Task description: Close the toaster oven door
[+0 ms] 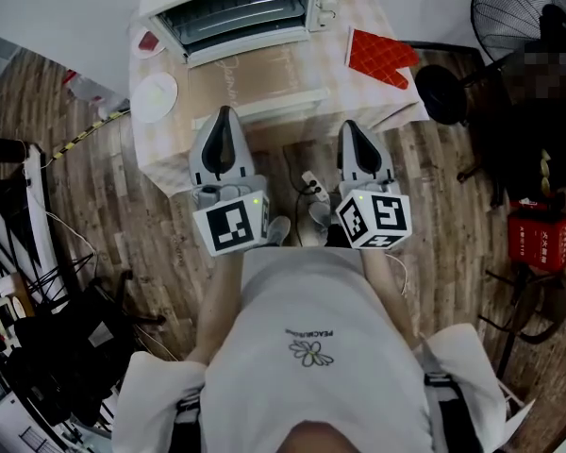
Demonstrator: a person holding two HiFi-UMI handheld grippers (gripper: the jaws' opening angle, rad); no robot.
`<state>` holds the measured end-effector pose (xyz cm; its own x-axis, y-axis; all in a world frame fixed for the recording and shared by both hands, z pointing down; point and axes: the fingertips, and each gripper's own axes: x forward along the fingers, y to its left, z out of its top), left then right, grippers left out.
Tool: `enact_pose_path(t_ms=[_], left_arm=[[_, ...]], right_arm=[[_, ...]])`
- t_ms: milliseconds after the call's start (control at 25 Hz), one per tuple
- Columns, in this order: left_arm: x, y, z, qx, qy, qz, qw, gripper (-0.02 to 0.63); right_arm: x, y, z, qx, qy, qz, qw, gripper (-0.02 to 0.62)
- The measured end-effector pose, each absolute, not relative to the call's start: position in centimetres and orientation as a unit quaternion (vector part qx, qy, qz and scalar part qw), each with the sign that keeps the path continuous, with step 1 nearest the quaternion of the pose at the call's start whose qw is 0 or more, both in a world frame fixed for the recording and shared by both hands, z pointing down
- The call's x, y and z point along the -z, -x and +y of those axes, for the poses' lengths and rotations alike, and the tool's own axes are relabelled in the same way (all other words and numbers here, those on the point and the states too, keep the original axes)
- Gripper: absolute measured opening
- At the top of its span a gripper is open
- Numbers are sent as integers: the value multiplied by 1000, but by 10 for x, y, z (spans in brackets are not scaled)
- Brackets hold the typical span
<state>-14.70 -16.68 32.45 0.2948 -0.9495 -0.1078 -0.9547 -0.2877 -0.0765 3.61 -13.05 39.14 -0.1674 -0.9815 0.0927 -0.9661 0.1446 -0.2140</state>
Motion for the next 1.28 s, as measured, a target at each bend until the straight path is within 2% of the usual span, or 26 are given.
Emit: enact_pose_path(t_ms=[320, 440, 560, 920, 1160, 1280], left_arm=[[-326, 155, -166, -28, 800, 597, 54, 15], [-330, 157, -166, -19, 801, 596, 58, 15], [-333, 155, -167, -23, 801, 596, 48, 14], [-350, 149, -165, -5, 804, 593, 42, 15], [-358, 152, -164, 2, 800, 598, 34, 14], [-361, 156, -165, 7, 797, 603, 31, 15]], right_arm=[[-396, -26, -130, 143, 623, 767, 61, 10], [-403, -18, -136, 202, 585, 779, 101, 13], [-412, -15, -141, 260, 557, 775, 145, 50], [-469, -3, -157, 424, 493, 729, 213, 139], [-498, 2, -185, 486, 466, 687, 276, 145], [-516, 0, -194, 502, 475, 668, 276, 144]])
